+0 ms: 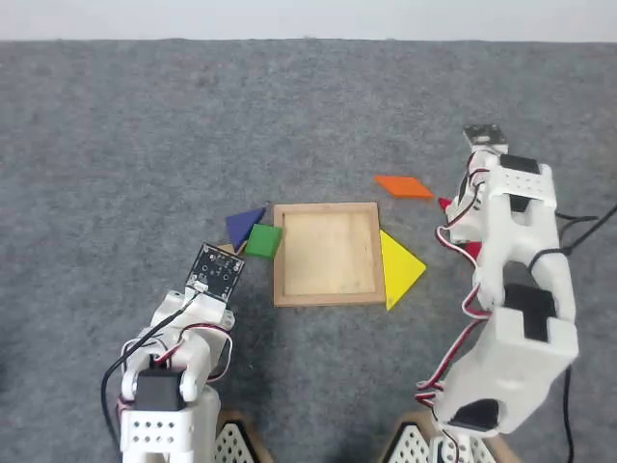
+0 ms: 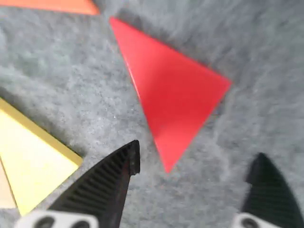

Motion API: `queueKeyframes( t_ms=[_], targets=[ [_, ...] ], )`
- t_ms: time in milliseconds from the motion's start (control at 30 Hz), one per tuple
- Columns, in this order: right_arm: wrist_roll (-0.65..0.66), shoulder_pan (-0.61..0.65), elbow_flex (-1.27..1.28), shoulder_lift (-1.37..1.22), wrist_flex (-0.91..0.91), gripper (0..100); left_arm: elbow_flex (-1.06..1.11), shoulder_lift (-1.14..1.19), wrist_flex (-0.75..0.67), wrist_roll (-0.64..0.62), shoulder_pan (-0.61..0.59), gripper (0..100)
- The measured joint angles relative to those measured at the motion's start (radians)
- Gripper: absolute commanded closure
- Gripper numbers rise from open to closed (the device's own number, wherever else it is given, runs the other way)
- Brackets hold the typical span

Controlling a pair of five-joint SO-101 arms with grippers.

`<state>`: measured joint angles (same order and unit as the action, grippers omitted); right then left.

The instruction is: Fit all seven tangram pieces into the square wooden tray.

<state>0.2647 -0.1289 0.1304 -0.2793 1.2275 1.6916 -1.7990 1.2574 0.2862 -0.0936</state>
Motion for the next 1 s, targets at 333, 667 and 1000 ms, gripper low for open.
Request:
queueKeyframes(
  t_ms=[333, 667, 1000],
  targets=[
    [0.189, 0.002, -0.163, -0.106, 0.002, 60.4, 0.000, 0.000, 0.000, 0.000, 0.000, 96],
    [0.219, 0.025, -0.261, -0.308, -0.006, 60.4, 0.000, 0.000, 0.000, 0.000, 0.000, 96],
    [0.229, 0.060, -0.272, -0.315, 0.000, 83.5, 0.000, 0.000, 0.000, 0.000, 0.000, 96]
  ],
)
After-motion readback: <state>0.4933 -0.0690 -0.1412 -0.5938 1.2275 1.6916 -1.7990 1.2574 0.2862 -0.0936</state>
